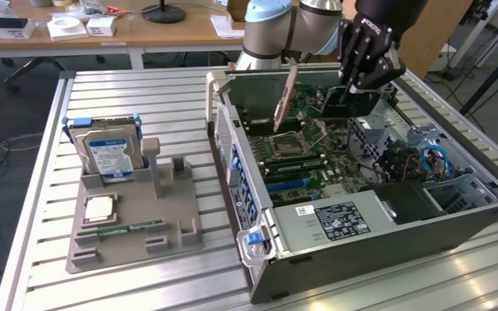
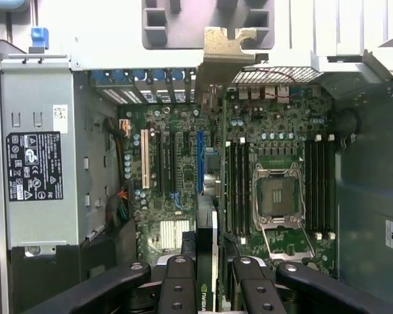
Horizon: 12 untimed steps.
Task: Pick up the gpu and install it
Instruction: 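Insert the gpu into the slot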
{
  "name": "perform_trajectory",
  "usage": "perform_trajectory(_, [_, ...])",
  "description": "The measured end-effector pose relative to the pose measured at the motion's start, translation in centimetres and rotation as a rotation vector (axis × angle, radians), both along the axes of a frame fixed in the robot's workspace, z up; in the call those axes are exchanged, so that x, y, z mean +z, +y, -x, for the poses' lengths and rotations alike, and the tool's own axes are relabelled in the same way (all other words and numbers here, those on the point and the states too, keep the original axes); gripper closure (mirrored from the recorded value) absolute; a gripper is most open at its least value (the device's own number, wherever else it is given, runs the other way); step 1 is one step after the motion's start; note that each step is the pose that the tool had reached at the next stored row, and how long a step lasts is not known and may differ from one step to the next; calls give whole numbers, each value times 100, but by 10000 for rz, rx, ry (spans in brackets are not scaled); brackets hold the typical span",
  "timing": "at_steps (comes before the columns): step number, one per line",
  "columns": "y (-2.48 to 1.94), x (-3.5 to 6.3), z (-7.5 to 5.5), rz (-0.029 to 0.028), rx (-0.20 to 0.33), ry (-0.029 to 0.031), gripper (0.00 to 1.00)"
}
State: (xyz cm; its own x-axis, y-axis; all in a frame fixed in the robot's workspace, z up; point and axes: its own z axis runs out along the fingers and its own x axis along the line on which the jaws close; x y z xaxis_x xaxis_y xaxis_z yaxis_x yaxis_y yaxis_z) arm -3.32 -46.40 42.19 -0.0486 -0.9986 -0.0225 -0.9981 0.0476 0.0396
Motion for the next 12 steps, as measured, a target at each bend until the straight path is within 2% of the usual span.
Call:
perform_trajectory(5, [0,-54,6,0,144,-147,74])
perform_trajectory(9, [0,-94,14,0,271,-298,74])
perform_trajectory(12, [0,-130,20,0,356,-375,74])
